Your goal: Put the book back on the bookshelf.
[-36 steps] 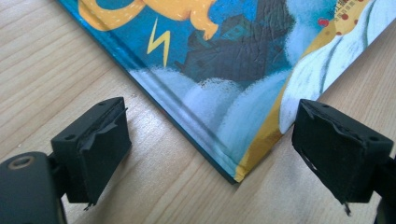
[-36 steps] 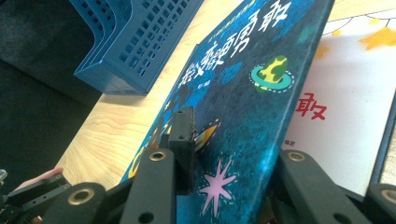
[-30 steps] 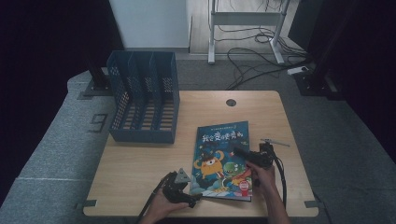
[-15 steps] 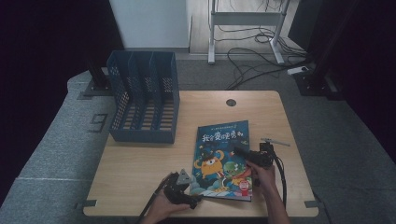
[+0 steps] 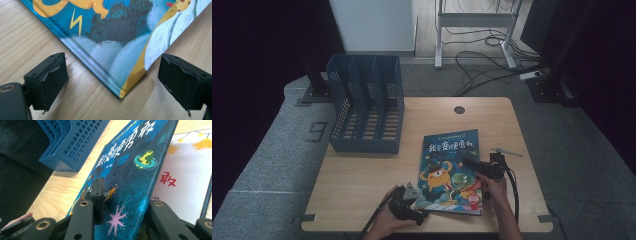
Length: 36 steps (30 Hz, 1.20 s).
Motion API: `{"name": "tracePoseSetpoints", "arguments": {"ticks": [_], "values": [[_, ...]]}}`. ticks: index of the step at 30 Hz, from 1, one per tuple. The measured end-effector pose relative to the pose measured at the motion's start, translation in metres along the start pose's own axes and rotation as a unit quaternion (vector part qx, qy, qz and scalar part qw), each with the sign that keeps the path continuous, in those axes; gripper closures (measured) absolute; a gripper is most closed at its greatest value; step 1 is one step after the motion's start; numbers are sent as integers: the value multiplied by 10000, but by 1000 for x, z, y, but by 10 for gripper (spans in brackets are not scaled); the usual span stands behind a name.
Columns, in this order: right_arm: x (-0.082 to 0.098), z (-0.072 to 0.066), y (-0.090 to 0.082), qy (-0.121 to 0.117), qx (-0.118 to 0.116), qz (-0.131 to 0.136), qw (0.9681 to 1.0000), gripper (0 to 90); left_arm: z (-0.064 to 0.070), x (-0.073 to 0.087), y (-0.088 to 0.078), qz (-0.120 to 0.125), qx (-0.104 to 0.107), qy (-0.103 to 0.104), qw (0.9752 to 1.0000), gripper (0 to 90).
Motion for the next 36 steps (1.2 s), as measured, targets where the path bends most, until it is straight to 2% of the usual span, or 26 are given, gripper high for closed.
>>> {"name": "tracePoseSetpoints", "arguments": {"ticks": [3, 6, 16, 23, 25, 28, 30, 32, 34, 36], "values": [[0, -1, -1, 19, -17, 11, 10000, 681, 1, 0, 1, -19, -54, 25, 10000, 78], [-1, -2, -2, 34, -51, 41, 10000, 681, 2, 0, 3, -83, -273, 143, 9995, 89], [-4, -11, -9, -141, -150, 262, 9994, 682, 1, 0, 3, -41, -187, 89, 9998, 84], [-10, -32, -25, -684, -203, 712, 9949, 686, -1, -2, 3, -26, -151, 46, 9999, 75], [-11, -35, -27, -746, -207, 759, 9941, 687, -2, -2, 3, -27, -147, 45, 9999, 74], [-12, -42, -32, -972, -267, 927, 9906, 690, -2, -2, 3, -28, -124, 42, 9999, 69], [-12, -44, -33, -1020, -280, 960, 9897, 691, -2, -2, 3, -28, -113, 47, 9999, 68], [-13, -48, -36, -1150, -322, 1055, 9872, 694, -3, -2, 3, -28, -110, 44, 9999, 67], [-13, -50, -37, -1175, -346, 1080, 9866, 695, -3, -2, 3, -34, -103, 51, 9999, 66], [-13, -53, -40, -1259, -394, 1170, 9843, 700, -5, -3, 2, -43, -107, 28, 9999, 66]]}}
Point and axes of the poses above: each handheld gripper's, and its own axes: y roughly forward along the jaws, x roughly out of its underside, z roughly to its right, the point moved 3 cm from there along y, roughly forward along the jaws, and after that the axes turned 13 degrees about x, right-handed, at the moved point
